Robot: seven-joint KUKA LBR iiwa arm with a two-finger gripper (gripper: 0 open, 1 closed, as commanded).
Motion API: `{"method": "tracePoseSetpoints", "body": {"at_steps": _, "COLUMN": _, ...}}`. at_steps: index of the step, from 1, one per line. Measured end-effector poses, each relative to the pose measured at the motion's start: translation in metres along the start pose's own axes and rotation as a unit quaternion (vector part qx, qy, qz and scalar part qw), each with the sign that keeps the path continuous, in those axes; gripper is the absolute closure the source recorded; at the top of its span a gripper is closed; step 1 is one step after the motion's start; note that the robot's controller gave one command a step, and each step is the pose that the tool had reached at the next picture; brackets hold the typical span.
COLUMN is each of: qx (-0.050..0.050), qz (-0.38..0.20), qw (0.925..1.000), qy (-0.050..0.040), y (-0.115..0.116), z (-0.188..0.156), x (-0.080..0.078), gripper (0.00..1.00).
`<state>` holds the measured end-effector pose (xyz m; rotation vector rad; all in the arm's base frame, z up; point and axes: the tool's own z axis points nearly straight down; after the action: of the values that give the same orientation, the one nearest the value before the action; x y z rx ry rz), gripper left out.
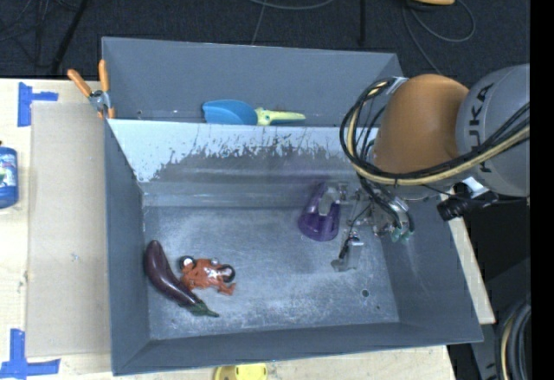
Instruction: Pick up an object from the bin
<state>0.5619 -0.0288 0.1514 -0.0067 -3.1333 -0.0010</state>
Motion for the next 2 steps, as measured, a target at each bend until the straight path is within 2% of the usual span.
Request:
{"method": "tracePoseSetpoints", "body": {"at_steps": 1, "qx": 0.000, "qz": 0.000, "qw": 1.0000, "qy": -0.0036, "y": 0.000, "z": -0.005, "x": -0.001, "gripper": 0.00}}
{"method": "tracePoseSetpoints", "body": {"at_steps": 2, "qx": 0.000, "qz": 0.019, "qw": 0.9998, "qy": -0.0081, "y": -0.009, "z": 0.024, "x": -0.021, "gripper": 0.00}}
